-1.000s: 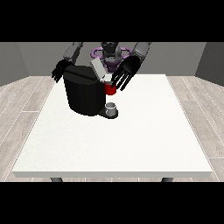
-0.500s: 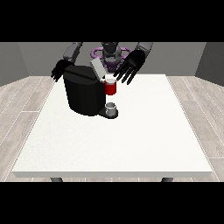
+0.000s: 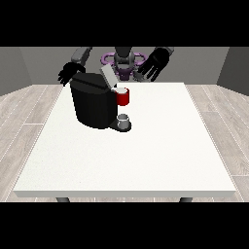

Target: Insert the coffee pod into the coffee machine and close the lid

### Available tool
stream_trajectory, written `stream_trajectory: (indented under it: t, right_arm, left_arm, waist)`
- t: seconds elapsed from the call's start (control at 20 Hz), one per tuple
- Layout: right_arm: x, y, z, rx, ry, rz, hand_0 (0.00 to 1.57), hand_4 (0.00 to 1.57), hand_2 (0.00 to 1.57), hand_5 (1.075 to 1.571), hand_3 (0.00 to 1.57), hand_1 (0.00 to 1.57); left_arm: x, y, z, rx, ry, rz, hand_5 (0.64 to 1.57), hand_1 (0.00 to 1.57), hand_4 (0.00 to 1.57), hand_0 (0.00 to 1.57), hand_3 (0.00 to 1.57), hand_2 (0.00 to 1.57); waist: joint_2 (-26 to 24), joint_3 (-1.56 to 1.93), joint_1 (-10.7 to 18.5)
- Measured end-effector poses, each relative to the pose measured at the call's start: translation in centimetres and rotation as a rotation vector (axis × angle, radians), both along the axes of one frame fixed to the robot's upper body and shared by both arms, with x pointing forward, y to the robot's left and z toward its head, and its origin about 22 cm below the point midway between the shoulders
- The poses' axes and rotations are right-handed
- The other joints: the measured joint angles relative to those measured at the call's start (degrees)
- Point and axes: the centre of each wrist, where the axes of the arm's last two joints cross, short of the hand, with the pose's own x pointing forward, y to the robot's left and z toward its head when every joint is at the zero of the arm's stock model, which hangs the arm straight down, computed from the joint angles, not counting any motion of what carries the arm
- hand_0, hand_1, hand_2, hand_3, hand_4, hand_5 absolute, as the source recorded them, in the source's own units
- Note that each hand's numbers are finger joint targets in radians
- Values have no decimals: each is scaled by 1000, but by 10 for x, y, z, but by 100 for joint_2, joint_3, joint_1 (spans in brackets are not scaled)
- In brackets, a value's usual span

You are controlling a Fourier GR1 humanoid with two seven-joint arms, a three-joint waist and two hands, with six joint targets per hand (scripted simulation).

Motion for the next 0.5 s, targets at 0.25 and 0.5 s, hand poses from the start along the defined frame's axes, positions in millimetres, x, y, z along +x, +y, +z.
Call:
stream_trajectory:
  t: [0.25, 0.5]
  right_arm:
    - [-19, -11, -17, 4, 60, -40, 0, 445, 0, 1571, 0, 0]
    - [-37, -28, -25, -36, 93, -55, 0, 366, 0, 1571, 0, 0]
  left_arm:
    - [-12, -1, -52, -322, 86, 15, 1571, 0, 0, 0, 0, 0]
    - [-37, 3, -110, -506, 171, 37, 1571, 0, 191, 0, 0, 0]
  waist:
    - [-595, -5, 282]
    - [-1186, -2, 642]
